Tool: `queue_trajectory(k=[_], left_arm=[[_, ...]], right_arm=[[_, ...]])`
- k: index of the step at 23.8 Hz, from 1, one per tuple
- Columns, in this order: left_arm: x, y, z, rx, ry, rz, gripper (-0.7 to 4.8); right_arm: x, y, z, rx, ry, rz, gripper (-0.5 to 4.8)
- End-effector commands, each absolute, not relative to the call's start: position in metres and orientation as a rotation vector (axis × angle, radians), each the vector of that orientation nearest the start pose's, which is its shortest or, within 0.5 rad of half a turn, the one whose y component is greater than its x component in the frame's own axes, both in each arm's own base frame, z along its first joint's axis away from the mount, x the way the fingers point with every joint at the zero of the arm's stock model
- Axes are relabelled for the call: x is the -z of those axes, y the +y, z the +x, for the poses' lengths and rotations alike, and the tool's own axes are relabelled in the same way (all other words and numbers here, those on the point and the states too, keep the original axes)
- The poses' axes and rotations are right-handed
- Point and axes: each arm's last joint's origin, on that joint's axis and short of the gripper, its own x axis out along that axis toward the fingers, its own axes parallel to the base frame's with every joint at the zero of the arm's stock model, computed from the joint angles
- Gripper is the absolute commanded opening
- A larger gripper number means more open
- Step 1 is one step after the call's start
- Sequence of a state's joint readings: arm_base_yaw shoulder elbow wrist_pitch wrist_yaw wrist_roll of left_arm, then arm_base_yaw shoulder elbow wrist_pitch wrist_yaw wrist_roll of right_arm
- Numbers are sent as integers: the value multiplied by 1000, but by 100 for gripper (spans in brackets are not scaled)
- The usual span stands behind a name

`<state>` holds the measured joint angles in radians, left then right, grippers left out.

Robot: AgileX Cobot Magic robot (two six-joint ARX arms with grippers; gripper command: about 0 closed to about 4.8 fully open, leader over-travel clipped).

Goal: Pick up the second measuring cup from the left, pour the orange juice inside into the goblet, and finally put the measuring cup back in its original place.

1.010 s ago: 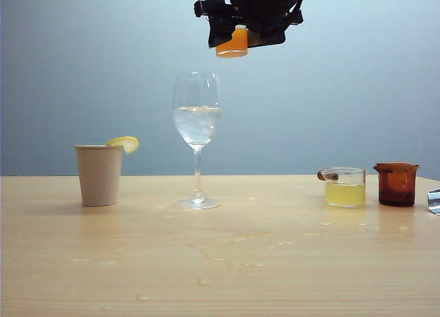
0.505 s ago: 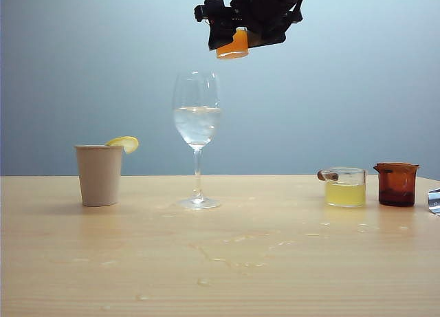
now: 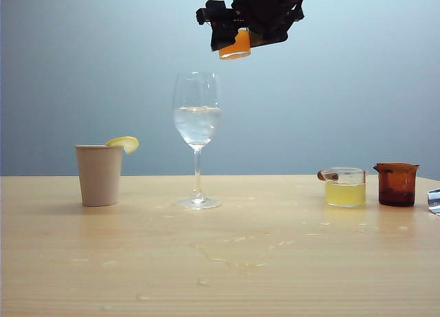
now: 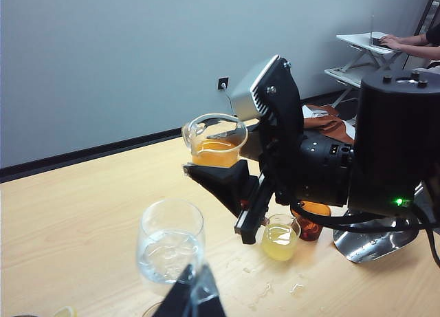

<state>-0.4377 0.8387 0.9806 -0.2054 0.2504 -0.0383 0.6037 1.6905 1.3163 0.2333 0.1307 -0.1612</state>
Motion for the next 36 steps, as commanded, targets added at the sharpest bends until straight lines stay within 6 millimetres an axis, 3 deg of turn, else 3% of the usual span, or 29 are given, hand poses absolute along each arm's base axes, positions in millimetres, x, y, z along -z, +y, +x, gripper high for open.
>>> queue_trajectory(k=[1, 36], left_arm=[[-390, -80, 153, 688, 60, -29, -6], [-390, -80, 153, 689, 63, -28, -6]], right_arm=[[-327, 222, 328, -478, 52, -198, 278], [-320, 234, 326, -486, 41, -302, 278]])
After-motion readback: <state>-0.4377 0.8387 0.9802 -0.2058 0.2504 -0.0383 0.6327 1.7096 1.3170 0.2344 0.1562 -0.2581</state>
